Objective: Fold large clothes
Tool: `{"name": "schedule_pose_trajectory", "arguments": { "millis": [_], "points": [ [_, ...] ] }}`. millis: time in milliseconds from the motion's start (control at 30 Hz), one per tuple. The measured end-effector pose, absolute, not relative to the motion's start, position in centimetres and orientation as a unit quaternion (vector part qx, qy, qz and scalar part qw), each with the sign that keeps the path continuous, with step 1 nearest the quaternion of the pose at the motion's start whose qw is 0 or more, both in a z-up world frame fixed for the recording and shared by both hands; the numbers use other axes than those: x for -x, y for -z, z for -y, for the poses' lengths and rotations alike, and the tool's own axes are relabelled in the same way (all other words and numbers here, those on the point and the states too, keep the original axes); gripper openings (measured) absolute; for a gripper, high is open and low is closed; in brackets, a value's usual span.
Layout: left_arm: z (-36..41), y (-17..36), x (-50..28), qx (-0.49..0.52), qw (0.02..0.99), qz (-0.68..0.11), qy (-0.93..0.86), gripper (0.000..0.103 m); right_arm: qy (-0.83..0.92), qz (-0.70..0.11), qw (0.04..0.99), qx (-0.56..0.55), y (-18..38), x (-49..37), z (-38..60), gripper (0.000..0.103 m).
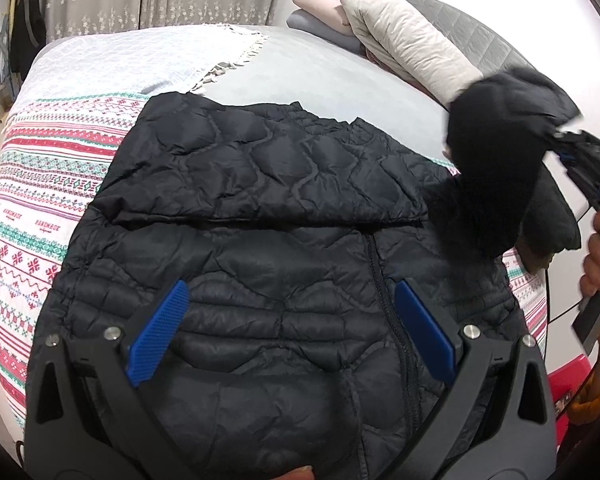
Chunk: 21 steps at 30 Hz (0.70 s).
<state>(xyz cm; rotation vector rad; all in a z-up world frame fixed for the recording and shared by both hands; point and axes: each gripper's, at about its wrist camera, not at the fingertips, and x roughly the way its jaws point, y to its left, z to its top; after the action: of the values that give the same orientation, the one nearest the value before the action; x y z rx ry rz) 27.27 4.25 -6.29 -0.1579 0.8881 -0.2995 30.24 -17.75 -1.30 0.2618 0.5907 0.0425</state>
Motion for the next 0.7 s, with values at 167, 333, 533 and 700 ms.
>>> {"name": "schedule_pose_trajectory", "arguments": {
  "millis": [167,333,533,700],
  "points": [
    [-3.9,6.4,-27.3,0.067,0.887,-0.433,0.147,0.102,-0.105,-0.395,0.899,-0.159,7.0,-32.7,14.4,0.024],
    [-3.3,5.8,-27.7,0.074,0.877,-0.441,0.176,0.102,-0.147,-0.424,0.867,-0.219,9.2,-30.5,16.4,0.055],
    [0.1,4.5,-30.4,0.068,0.864,-0.447,0.222,0.102,-0.057,-0.394,0.880,-0.259,8.9,-24.6,24.2,0.061],
    [3.6,7.4,-35.9,0.007,0.859,-0.480,0.178,0.102,-0.035,-0.369,0.878,-0.303,10.1,-21.2,28.1,0.061]
  ]
}}
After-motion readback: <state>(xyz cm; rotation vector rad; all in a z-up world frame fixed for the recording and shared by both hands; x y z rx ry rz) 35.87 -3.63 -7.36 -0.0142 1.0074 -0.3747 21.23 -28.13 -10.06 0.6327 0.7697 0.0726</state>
